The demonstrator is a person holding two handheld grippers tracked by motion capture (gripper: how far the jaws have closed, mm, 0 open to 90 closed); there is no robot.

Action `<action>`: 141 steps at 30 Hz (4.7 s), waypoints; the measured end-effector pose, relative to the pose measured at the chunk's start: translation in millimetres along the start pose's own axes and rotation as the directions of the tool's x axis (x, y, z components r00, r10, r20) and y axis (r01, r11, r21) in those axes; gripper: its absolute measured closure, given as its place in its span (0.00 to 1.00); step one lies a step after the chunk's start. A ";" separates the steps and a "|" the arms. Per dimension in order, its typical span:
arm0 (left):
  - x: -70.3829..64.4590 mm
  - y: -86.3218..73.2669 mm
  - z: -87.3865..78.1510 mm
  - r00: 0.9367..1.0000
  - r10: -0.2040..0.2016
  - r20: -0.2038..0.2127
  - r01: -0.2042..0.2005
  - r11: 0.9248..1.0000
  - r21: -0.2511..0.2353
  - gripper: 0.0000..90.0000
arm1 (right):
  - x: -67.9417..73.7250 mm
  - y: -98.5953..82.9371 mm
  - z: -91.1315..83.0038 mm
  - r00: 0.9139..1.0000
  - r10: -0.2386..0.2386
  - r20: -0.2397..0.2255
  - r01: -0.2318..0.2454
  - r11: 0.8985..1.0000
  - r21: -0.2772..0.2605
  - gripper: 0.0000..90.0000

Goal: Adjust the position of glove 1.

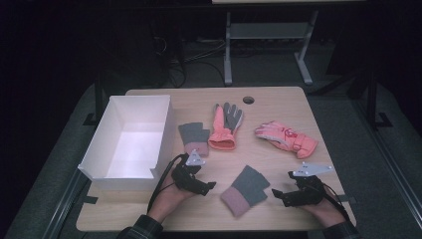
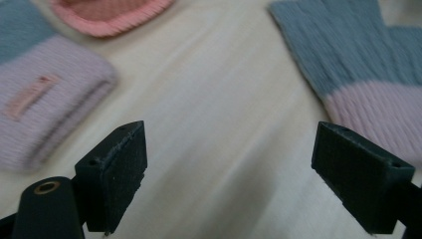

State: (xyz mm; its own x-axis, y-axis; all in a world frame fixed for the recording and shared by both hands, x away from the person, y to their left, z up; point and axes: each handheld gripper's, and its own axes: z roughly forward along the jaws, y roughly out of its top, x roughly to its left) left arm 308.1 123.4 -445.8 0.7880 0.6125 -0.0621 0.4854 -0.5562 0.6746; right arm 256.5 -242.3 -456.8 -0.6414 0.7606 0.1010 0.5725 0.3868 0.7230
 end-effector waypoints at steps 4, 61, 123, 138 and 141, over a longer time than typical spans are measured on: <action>5.9 9.9 2.0 0.998 -0.039 -0.047 0.038 0.999 -0.020 0.16 | -1.5 -1.0 -3.0 1.000 0.003 0.007 -0.003 1.000 -0.007 0.11; 99.8 56.2 56.5 0.887 -0.300 -0.351 0.318 0.948 -0.007 0.91 | -5.0 -2.3 -5.2 1.000 0.012 0.021 -0.012 1.000 -0.006 0.12; 21.5 80.7 -18.0 0.992 -0.039 0.117 0.043 0.999 -0.030 0.94 | -11.5 -3.2 -3.5 0.996 0.080 0.041 -0.079 0.997 -0.009 0.12; -21.8 85.1 -2.3 0.971 0.050 0.235 -0.050 0.999 -0.007 0.94 | -11.5 -2.4 -0.3 0.996 0.066 0.062 -0.066 0.998 0.004 0.14; -30.6 85.9 3.0 0.963 0.066 0.261 -0.068 0.998 -0.002 0.94 | -11.8 -2.9 -0.8 0.996 0.063 0.062 -0.064 0.998 0.004 0.14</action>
State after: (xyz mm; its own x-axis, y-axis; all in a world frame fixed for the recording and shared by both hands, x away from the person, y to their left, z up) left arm 326.8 55.2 -388.1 0.8901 0.4060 -0.2072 0.4297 -0.5958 0.6785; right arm 262.0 -252.8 -459.5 -0.5708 0.8145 0.1040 0.6142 0.3394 0.7124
